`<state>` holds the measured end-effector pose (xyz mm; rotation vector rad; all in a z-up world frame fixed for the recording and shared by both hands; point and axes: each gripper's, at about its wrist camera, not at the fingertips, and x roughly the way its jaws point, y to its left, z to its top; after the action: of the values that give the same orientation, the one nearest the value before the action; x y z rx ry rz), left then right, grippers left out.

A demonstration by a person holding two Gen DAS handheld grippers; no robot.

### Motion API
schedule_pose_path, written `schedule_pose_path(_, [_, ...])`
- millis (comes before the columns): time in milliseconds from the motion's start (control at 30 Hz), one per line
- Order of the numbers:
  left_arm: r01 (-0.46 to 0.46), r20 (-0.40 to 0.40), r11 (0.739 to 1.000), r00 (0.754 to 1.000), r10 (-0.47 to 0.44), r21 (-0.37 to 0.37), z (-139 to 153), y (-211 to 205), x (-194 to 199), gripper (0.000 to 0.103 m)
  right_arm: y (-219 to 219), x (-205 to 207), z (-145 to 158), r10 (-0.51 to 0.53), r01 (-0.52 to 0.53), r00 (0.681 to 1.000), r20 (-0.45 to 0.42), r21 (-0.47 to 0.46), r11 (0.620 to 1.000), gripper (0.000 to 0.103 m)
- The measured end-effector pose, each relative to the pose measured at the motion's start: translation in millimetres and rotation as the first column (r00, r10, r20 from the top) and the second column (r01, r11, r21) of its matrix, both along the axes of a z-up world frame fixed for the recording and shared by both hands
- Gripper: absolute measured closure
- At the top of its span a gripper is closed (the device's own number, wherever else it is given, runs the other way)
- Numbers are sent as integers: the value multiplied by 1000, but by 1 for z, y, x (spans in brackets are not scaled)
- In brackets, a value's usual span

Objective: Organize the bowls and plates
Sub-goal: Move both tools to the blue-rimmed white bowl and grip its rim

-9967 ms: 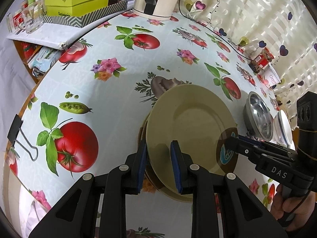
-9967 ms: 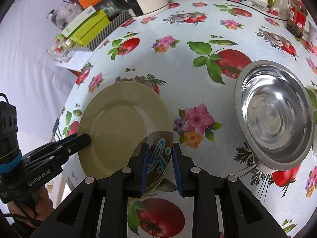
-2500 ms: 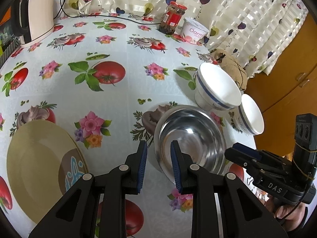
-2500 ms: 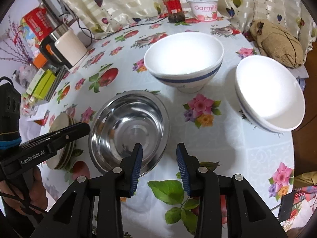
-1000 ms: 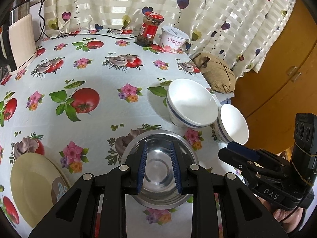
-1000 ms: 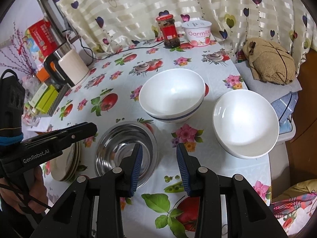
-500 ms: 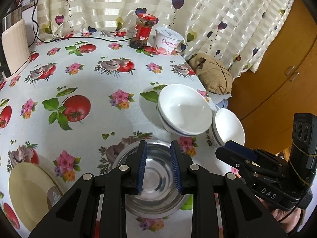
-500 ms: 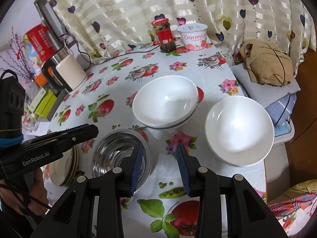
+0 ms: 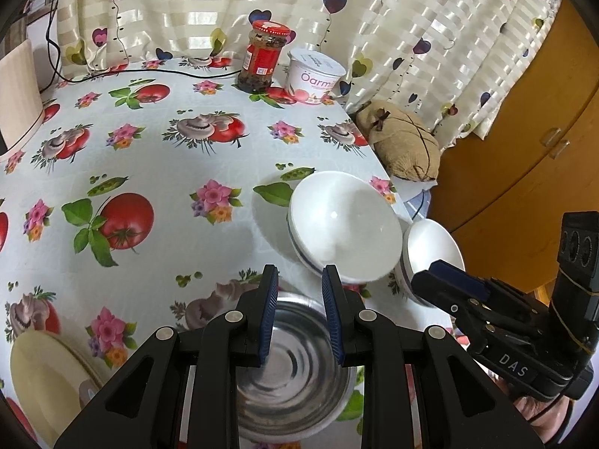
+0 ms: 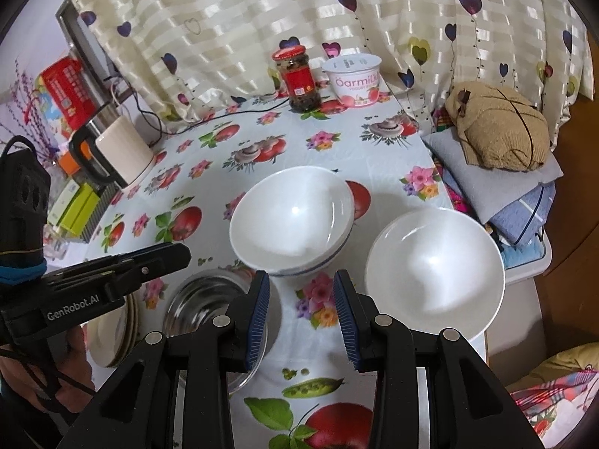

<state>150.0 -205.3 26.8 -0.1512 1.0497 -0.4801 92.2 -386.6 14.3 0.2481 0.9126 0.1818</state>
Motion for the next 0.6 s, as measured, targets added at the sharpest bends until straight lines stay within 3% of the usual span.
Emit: schedule_pose_path(600, [-22, -56, 1000, 998, 21, -17, -24, -18, 37, 78, -16, 41, -19, -46, 47, 999, -29, 16, 999, 72])
